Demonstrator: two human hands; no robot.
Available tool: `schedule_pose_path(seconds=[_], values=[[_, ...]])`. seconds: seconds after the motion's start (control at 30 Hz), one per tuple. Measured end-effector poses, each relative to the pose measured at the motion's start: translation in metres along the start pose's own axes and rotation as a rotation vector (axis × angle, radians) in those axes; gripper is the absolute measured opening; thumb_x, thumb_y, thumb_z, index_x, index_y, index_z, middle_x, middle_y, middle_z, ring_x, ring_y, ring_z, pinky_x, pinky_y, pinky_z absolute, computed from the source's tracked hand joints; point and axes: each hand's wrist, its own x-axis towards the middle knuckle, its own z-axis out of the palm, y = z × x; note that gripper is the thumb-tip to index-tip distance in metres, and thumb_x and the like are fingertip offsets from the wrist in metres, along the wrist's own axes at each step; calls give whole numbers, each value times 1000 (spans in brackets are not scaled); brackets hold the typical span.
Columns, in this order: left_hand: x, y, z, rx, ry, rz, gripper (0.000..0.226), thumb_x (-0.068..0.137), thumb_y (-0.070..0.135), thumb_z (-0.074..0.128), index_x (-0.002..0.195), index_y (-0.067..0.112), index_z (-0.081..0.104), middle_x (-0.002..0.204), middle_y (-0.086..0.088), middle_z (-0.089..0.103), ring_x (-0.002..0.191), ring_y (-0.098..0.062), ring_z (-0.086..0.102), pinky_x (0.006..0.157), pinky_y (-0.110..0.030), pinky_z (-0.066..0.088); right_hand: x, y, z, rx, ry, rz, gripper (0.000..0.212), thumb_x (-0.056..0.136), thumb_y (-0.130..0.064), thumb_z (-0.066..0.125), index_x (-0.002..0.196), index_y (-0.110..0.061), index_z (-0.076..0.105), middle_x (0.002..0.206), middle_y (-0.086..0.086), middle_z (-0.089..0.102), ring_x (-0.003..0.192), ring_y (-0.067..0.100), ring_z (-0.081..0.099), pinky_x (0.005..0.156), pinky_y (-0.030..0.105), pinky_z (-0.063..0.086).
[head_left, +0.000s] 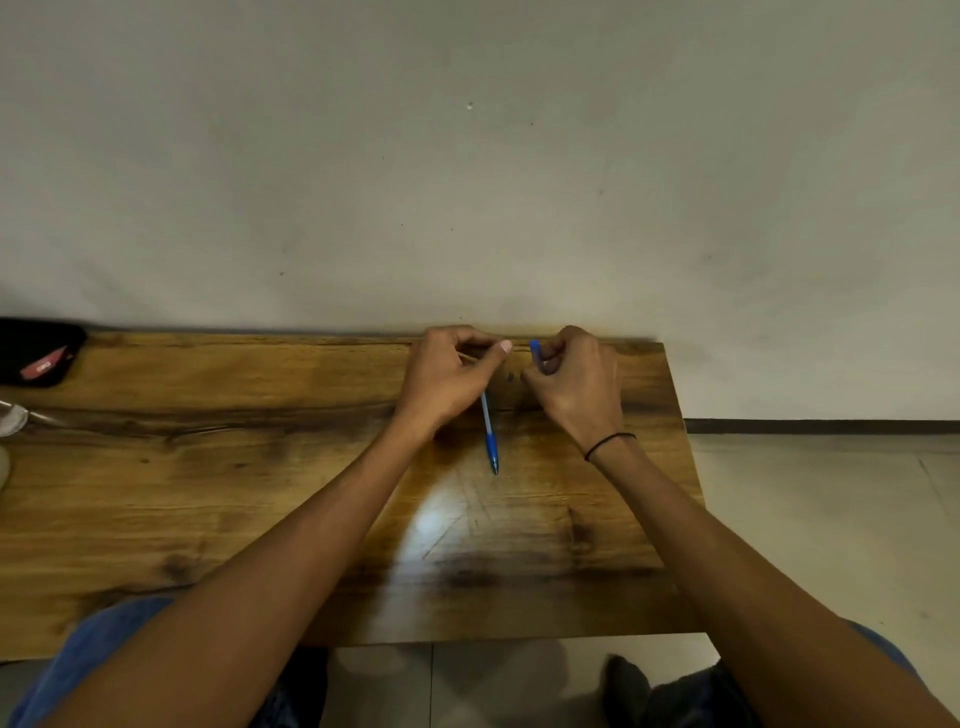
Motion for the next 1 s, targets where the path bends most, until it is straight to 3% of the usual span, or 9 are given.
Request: schedule_pose_path(seconds=[0.1, 0.2, 0.33, 0.43, 0.53, 0.63, 0.73, 0.87, 1.0], values=[[-1, 5, -1, -203, -39, -47, 13, 92, 31, 82, 98, 20, 84, 86, 5, 82, 83, -9, 80, 77, -34, 67, -9, -8, 4, -19, 37, -127, 20, 84, -31, 75, 92, -16, 67, 81, 1, 71, 76, 25, 69, 64, 44, 59], [-3, 5, -1, -219, -11, -46, 3, 91, 23, 83, 91, 21, 83, 82, 4, 82, 79, -11, 80, 71, -32, 67, -15, -13, 9, -62, 73, -209, 22, 86, -33, 73, 93, -14, 65, 88, 5, 69, 80, 28, 67, 63, 42, 56], [-2, 3, -3, -197, -19, -49, 9, 92, 17, 82, 96, 10, 82, 82, -4, 82, 76, -18, 81, 74, -45, 68, -18, -13, 12, -128, 89, -248, 21, 89, -31, 72, 96, -13, 64, 94, 7, 67, 81, 29, 64, 60, 34, 45], [-4, 4, -2, -140, 15, -10, 11, 93, 17, 80, 97, 7, 81, 83, -5, 81, 76, -18, 81, 74, -45, 68, -22, -13, 14, -156, 107, -285, 22, 88, -30, 72, 94, -11, 62, 93, 8, 65, 83, 31, 62, 60, 34, 41], [-5, 9, -3, -236, 43, -32, 10, 95, 13, 78, 97, 3, 79, 78, -9, 81, 73, -22, 81, 73, -44, 68, -23, -12, 13, -166, 134, -290, 22, 88, -31, 72, 94, -13, 61, 94, 6, 65, 83, 32, 63, 59, 34, 39], [-4, 10, -7, -267, 36, -39, 12, 94, 13, 79, 98, 2, 78, 77, -9, 81, 72, -22, 81, 72, -41, 68, -21, -11, 11, -159, 147, -257, 21, 91, -34, 70, 94, -15, 62, 95, 4, 67, 82, 31, 66, 59, 38, 49], [-6, 5, -7, -138, 9, -60, 10, 93, 15, 81, 97, 6, 81, 78, -6, 81, 72, -18, 81, 73, -40, 68, -18, -9, 8, -168, 160, -222, 20, 88, -34, 73, 95, -18, 64, 96, 2, 69, 83, 29, 68, 62, 37, 51], [-12, -4, 5, 208, -100, -42, 6, 91, 22, 83, 93, 17, 83, 74, 3, 79, 66, -8, 77, 70, -39, 67, -13, -4, 1, -149, 165, -179, 23, 82, -32, 77, 96, -17, 67, 96, 3, 71, 81, 29, 70, 63, 37, 53], [-20, -7, 16, 486, -157, 18, 19, 87, 31, 84, 74, 19, 76, 72, 0, 76, 74, -19, 75, 70, -41, 63, -10, -3, -2, -123, 175, -159, 17, 82, -27, 74, 94, -18, 66, 95, 2, 72, 82, 27, 71, 63, 35, 51]])
